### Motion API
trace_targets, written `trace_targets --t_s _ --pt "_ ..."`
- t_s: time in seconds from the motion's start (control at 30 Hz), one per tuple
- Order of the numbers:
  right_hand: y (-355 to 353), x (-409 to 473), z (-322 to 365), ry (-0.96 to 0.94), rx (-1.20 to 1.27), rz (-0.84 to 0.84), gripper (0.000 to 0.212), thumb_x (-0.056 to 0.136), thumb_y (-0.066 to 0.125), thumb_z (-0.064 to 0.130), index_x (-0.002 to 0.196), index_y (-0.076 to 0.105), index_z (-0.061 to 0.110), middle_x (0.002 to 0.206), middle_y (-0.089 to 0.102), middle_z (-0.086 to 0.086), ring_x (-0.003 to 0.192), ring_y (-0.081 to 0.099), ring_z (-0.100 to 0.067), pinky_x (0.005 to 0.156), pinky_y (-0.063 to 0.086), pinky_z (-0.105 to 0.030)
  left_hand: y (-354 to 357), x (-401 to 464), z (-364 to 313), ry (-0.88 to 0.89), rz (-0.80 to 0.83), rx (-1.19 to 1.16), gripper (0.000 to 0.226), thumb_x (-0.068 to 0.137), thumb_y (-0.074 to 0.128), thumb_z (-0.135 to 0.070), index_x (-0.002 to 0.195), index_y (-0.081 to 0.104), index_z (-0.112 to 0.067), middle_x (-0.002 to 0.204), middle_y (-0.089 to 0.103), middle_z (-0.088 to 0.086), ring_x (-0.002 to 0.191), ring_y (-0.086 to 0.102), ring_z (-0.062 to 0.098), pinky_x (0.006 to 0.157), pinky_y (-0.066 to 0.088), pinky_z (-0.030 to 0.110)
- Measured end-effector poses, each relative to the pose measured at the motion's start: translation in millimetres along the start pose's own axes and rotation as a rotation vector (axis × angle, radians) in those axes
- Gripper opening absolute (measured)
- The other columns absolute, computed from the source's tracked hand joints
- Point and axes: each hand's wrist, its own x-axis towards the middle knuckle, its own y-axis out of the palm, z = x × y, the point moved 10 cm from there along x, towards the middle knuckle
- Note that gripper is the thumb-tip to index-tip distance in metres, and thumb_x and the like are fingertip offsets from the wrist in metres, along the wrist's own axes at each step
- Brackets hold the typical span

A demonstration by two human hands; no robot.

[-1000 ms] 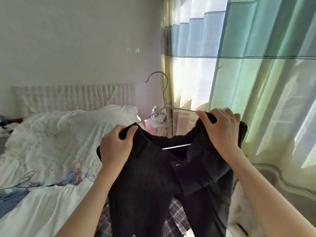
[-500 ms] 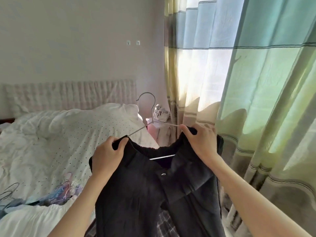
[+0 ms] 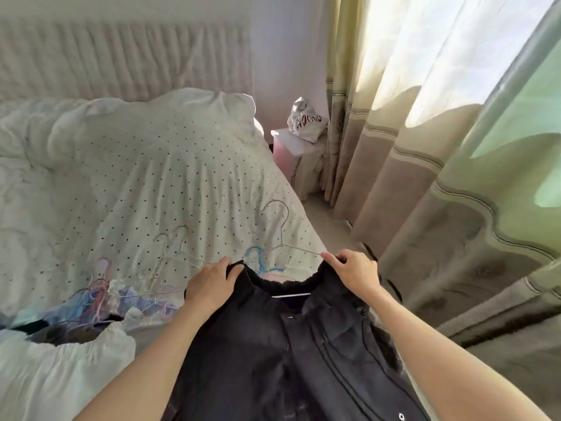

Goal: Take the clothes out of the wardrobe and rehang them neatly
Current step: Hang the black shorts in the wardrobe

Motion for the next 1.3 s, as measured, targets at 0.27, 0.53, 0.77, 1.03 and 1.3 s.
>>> trace_targets --t_s 0.27,0.53,0.77,1.03,1.3 --pt "109 51 -26 0.118 0.048 0.319 0.038 0.095 0.047 0.040 0.117 0.058 0.011 0.120 0.061 -0.007 0.111 0.055 -0.026 0.091 0.044 -0.034 96 46 46 -0.082 0.200 0.039 0.031 0.099 0.030 -0.039 0.103 0.051 -0.016 0.106 0.062 0.006 0.095 0.057 0.026 0.075 0.047 0.036" --pt "133 40 -20 -0.022 0.001 0.363 0.052 0.095 0.047 0.039 0.140 0.037 0.016 0.140 0.046 -0.005 0.127 0.043 -0.023 0.104 0.036 -0.034 125 46 20 0.070 0.254 -0.127 0.042 0.097 0.041 -0.027 0.137 0.040 -0.015 0.139 0.044 0.005 0.130 0.036 0.021 0.107 0.029 0.034" --pt "77 -2 -24 -0.153 -0.040 0.141 0.055 0.095 0.043 0.042 0.144 0.032 0.020 0.145 0.041 -0.001 0.135 0.033 -0.020 0.114 0.022 -0.038 83 19 -72 0.406 0.051 -0.055 0.050 0.094 0.049 -0.027 0.140 0.037 -0.011 0.141 0.042 0.011 0.133 0.035 0.025 0.111 0.024 0.035" --pt "-4 -164 -96 0.044 -0.027 -0.109 0.076 0.082 0.010 0.067 0.146 0.023 0.029 0.153 0.024 0.008 0.143 0.013 -0.010 0.112 -0.008 -0.027 111 -103 -179 0.745 0.162 0.089 0.055 0.090 0.027 -0.044 0.134 0.048 -0.017 0.136 0.050 0.010 0.128 0.043 0.031 0.102 0.032 0.040" --pt "-39 -381 -213 0.458 -0.058 -0.319 0.064 0.089 0.028 0.057 0.134 0.048 0.015 0.135 0.052 -0.005 0.127 0.048 -0.026 0.107 0.023 -0.043 139 -273 -299 1.236 0.208 0.162 0.051 0.087 0.034 -0.039 0.127 0.055 -0.016 0.129 0.056 0.009 0.123 0.049 0.030 0.095 0.045 0.045"
